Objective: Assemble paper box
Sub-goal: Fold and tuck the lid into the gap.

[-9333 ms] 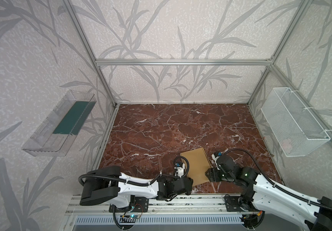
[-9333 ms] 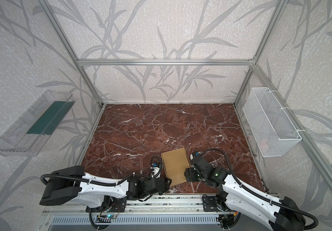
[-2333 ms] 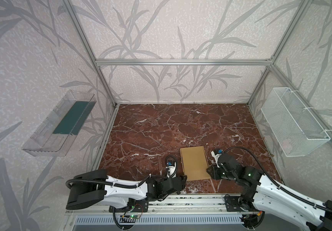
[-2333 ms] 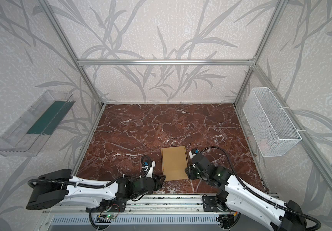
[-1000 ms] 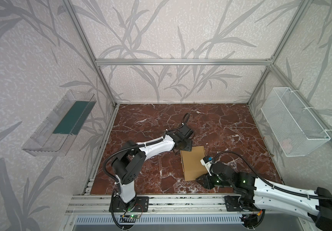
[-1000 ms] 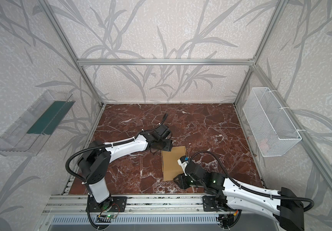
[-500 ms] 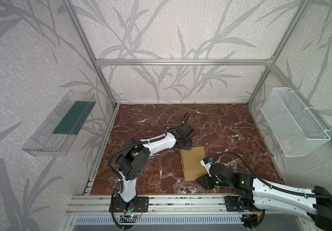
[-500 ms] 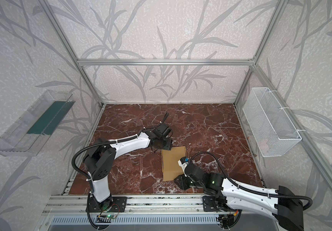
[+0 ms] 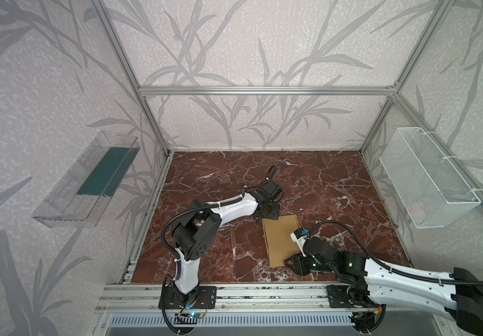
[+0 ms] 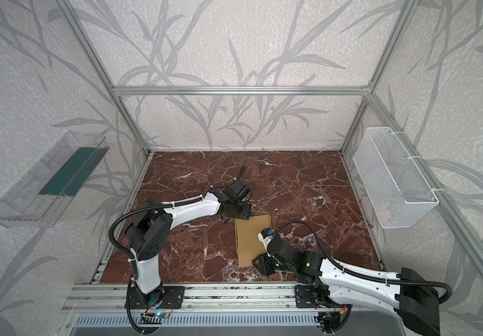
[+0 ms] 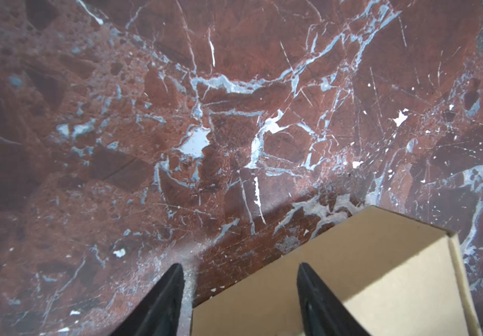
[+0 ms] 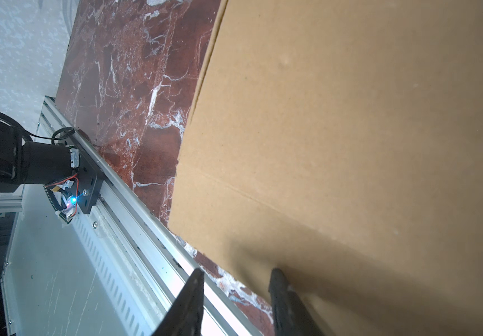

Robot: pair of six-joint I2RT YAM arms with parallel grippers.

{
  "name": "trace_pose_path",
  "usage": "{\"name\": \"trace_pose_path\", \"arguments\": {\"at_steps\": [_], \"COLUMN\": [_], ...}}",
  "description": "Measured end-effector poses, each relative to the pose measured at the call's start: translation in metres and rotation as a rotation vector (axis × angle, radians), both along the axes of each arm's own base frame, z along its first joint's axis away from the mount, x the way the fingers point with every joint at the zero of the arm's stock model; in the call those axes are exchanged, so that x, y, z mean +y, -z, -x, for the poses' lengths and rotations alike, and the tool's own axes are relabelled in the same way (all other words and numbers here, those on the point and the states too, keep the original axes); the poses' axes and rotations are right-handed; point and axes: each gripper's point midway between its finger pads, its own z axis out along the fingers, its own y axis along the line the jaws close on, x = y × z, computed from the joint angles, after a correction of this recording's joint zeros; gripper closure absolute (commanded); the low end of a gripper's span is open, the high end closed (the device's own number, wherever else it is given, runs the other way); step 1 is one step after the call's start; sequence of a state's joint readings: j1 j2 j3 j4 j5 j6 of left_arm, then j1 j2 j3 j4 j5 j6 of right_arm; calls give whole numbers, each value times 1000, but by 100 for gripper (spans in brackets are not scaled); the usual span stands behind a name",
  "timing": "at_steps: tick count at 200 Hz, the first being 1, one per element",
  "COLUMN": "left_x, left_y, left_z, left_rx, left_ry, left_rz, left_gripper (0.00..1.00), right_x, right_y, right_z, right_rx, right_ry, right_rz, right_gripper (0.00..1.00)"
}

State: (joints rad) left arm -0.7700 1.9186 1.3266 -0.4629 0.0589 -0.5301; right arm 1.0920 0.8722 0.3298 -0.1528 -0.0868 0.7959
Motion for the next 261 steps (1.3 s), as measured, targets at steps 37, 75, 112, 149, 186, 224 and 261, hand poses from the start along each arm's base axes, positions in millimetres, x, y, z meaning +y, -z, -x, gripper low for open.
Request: {"name": "trace_pose_path", "arguments": {"at_steps": [37, 75, 112, 149, 186, 224, 261], "left_x": [0, 0, -1, -1, -1, -2, -3], "left_y": [3, 3, 3, 3, 3, 4, 4], "left_z": [0, 0, 0, 0, 0, -1, -2], "left_rx": [5, 7, 8, 11, 13, 12, 10], "left_ry": [0, 0, 1, 1, 2, 1, 2], "left_rz": [-1, 1, 2, 7, 9, 13, 19], "left_gripper": [37, 37, 37, 37, 37, 37, 37], "right_x": [1, 1, 1, 2, 2, 2, 2], "right_y": [5, 5, 8, 11, 12, 13, 14], "right_z": [0, -1, -2, -3, -4, -6, -7], "right_rx": [0, -2, -5, -10, -16, -33, -51], "right_ry": [0, 0, 4, 5, 6, 2, -3], "right_rz": [1, -4, 0, 6, 8, 10, 13], "right_gripper": [61, 61, 61, 62, 62, 62, 62]}}
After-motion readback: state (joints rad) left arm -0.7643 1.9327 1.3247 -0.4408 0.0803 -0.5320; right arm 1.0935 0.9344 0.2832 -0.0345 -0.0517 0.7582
